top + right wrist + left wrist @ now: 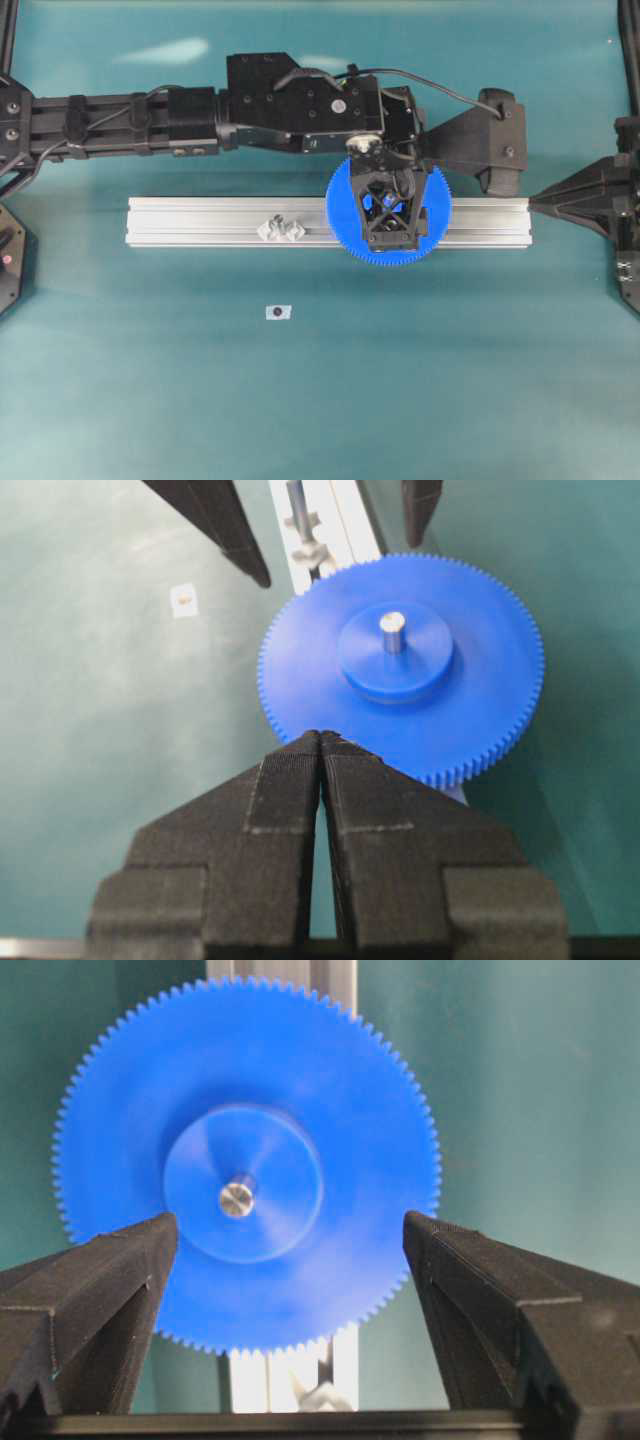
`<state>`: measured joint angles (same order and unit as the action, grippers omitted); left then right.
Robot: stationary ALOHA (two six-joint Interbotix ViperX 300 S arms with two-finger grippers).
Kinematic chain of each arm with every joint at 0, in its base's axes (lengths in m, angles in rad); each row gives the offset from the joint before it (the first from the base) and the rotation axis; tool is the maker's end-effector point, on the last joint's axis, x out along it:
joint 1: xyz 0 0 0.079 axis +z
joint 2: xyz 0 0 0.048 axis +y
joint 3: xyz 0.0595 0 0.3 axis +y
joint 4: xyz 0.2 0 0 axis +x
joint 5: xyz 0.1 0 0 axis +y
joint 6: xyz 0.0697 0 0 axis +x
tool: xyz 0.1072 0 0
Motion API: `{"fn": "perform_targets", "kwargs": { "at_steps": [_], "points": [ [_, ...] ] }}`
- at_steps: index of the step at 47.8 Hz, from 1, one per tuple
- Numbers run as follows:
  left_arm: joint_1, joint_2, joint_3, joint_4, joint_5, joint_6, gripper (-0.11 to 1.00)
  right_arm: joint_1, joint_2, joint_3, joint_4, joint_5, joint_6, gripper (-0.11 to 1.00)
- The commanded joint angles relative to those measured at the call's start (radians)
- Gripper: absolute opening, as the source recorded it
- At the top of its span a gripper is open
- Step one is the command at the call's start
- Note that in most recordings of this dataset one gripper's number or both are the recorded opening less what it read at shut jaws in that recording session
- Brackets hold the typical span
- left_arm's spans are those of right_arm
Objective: Insert the large gear onto the shaft.
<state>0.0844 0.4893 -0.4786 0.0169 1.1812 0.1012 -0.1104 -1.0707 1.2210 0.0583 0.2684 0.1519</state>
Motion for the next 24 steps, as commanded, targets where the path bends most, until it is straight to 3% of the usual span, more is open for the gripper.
{"fn": "perform_targets", "kwargs": {
  "at_steps": [1, 24],
  "points": [
    [-0.003, -0.055, -0.025, 0.003, -0.003, -0.002, 0.88, -0.002, 0.006, -0.008, 0.002, -0.006, 0.008, 0.09],
    [-0.005, -0.064, -0.025, 0.002, 0.002, -0.002, 0.88, 0.0, 0.006, -0.008, 0.002, -0.006, 0.009, 0.09]
  ]
}}
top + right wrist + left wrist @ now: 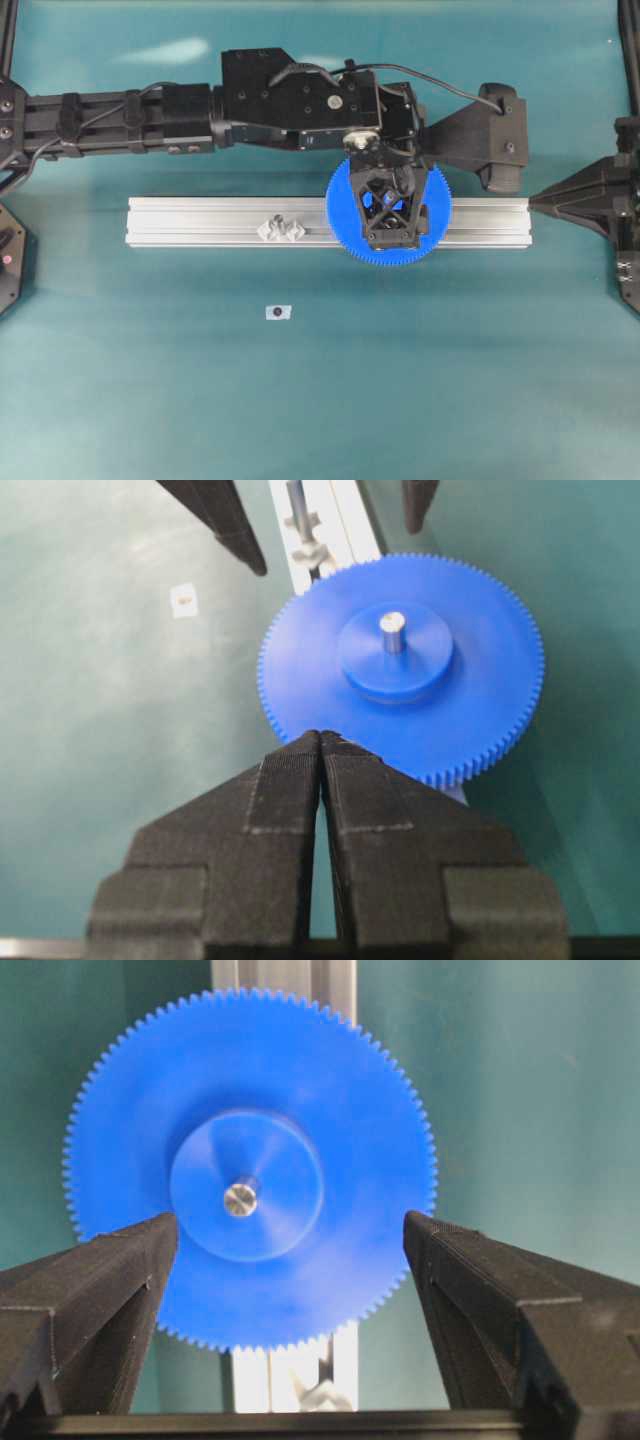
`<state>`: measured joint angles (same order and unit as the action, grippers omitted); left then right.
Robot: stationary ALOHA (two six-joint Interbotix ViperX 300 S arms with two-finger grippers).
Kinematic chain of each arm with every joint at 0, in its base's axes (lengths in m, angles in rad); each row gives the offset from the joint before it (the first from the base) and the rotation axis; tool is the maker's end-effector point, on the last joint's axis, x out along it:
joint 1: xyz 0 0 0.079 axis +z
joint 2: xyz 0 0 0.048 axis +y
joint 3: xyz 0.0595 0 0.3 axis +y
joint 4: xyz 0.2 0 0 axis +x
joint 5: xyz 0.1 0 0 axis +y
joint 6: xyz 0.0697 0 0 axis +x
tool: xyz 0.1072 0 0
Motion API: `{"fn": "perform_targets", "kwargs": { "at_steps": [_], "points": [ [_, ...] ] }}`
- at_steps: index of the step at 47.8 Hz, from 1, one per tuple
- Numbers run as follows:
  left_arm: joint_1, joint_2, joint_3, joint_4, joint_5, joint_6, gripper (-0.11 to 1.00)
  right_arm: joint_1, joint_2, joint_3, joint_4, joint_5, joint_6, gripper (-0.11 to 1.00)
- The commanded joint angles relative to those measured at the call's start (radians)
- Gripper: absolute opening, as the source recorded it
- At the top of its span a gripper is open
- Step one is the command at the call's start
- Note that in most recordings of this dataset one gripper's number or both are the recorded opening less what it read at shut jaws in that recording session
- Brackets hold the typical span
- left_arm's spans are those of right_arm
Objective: Insert the large gear onto the shaft.
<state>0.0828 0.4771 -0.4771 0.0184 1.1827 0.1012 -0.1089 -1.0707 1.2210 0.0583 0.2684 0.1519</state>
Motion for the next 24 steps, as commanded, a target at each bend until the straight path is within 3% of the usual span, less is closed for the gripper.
{"fn": "perform_targets", "kwargs": {
  "at_steps": [1, 24],
  "points": [
    [-0.002, -0.051, -0.026, 0.002, 0.002, -0.002, 0.88, -0.002, 0.006, -0.008, 0.002, -0.006, 0.008, 0.09],
    [-0.002, -0.058, -0.026, 0.0, 0.026, -0.002, 0.88, -0.002, 0.006, -0.008, 0.002, -0.006, 0.009, 0.09]
  ]
}}
